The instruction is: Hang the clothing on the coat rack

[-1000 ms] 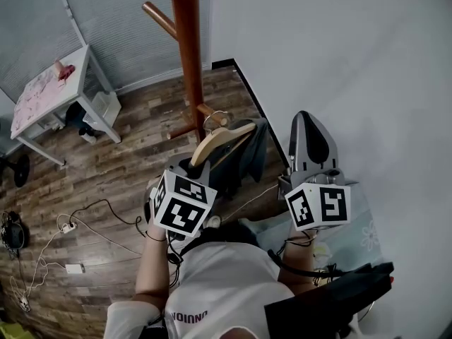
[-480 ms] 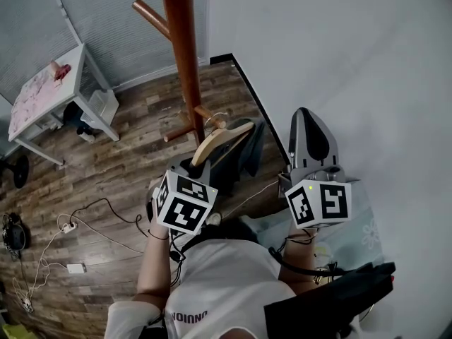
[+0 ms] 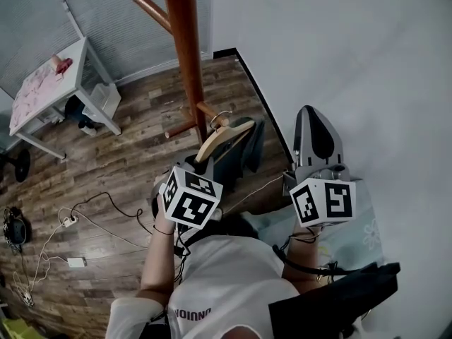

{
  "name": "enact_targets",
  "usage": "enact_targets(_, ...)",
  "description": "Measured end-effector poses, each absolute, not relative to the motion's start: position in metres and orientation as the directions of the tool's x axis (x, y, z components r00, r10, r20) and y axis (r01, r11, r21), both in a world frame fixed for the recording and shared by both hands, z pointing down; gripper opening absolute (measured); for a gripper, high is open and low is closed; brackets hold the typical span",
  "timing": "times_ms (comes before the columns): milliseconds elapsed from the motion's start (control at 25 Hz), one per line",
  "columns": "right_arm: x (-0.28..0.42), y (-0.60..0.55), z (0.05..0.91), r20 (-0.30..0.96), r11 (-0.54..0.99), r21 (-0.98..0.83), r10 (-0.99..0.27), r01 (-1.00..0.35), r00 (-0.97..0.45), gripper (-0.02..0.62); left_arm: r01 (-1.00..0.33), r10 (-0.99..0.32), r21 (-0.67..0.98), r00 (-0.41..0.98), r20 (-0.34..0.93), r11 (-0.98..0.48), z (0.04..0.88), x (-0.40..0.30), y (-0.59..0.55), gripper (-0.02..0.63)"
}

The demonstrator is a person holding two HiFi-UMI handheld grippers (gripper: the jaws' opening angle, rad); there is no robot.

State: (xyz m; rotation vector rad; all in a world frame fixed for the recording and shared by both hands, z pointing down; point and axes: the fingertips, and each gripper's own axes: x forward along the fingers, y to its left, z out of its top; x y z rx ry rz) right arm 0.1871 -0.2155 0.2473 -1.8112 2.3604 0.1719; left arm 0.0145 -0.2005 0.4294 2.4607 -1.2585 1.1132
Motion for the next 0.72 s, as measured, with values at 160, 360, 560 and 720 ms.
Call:
enact_targets(160, 0.192, -0.216, 0.25, -0.191, 0.254, -0.01, -0.95, -0.967, -0.247, 0.02, -0.763, -0.637, -0.176, 0.362, 0.681, -0.622, 0.435, 0.015, -0.203, 0.034)
enact_targets(360, 0.189, -0.22, 0.251, -0.188, 0.259, -0.011, -0.949, -0.966, -0.252, 0.02, -0.774, -0.644, -0.17, 0.36, 0.675, -0.61, 0.438, 0.011, -0.21, 0.034)
enact_targets(560, 0.19, -0.218, 0.254, -0.188, 0.262, -0.018, -0.949, -0.965, -0.254, 0.02, -0.778, -0.654, -0.182, 0.349, 0.671, -0.602, 0.44, 0.009, -0.209, 0.034)
enact_targets(720, 0.189, -0.219, 0.254, -0.189, 0.262, -0.022, -0.949, -0.965, -0.254, 0.02, -0.774, -0.654, -0.184, 0.352, 0.67, -0.605, 0.441, 0.007, -0.212, 0.034)
